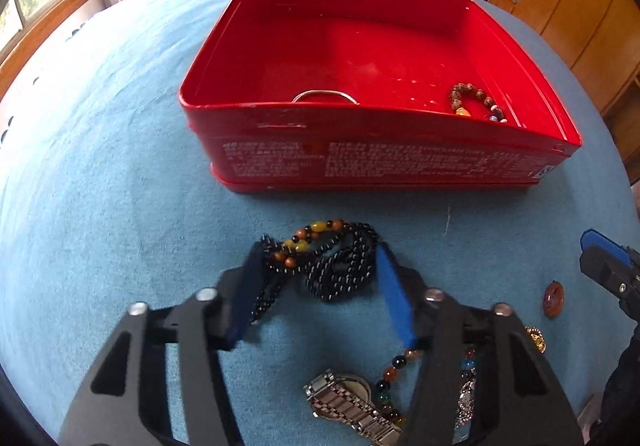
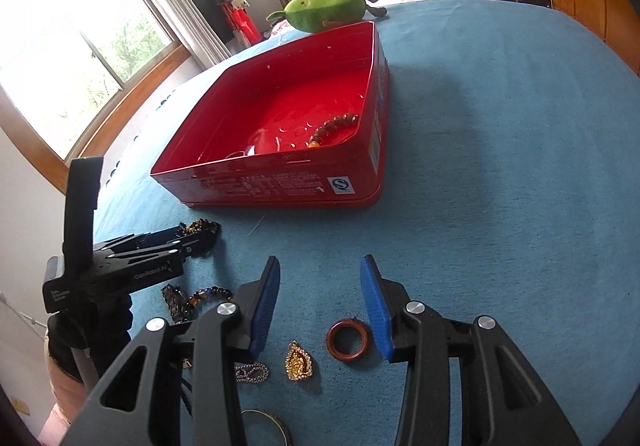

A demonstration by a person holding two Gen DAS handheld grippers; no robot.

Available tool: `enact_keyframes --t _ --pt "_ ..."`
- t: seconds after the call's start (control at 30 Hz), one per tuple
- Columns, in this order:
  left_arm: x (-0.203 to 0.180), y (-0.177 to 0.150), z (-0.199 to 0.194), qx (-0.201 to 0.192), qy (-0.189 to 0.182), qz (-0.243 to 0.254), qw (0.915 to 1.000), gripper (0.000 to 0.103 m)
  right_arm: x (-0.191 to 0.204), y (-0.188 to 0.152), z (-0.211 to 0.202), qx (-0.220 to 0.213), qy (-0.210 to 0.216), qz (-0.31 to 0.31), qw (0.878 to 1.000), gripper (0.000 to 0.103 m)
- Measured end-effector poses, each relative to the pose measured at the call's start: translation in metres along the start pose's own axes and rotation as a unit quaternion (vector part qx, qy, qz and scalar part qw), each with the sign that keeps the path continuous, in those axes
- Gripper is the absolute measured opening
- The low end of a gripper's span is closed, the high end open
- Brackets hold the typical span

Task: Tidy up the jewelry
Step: 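Grasp the black bead necklace with the left tool while the right tool approaches the wooden ring, then grasp the brown wooden ring with the right tool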

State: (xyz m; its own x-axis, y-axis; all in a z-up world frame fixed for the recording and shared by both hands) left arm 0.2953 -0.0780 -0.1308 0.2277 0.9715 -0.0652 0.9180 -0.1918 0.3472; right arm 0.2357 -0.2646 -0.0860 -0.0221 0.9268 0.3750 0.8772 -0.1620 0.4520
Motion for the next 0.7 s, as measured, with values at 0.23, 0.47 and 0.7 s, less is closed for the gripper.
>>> enact_keyframes --t 0.23,0.47,0.7 --pt "-0.003 -0.001 -0.003 -0.003 -0.02 0.001 0.9998 0.018 -0.006 -0.001 -0.001 -0.002 0.002 0.011 1.0 0.043" --pt "0.006 -0.01 -0.028 -0.017 -0.039 -0.013 0.999 0.012 -0.014 -0.005 -0.004 -0.003 0.007 0.02 1.0 0.043" --pt "0.004 -0.01 -0.071 -0.061 -0.056 -0.011 0.9965 0.012 -0.015 -0.015 -0.002 0.006 0.003 0.018 1.0 0.043"
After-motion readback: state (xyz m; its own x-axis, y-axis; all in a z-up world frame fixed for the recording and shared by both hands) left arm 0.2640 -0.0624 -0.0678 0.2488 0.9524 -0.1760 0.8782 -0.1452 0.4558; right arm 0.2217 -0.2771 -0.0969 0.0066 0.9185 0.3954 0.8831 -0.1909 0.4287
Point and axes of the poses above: each gripper's, at about its wrist camera, not at the fingertips, and z roughly the way its jaws point, x to its left, y to its top, the point moved 10 cm from there along z, roughly the way its jaws point, and after that the axes turned 6 degrees about x, right-handed, at the moved point
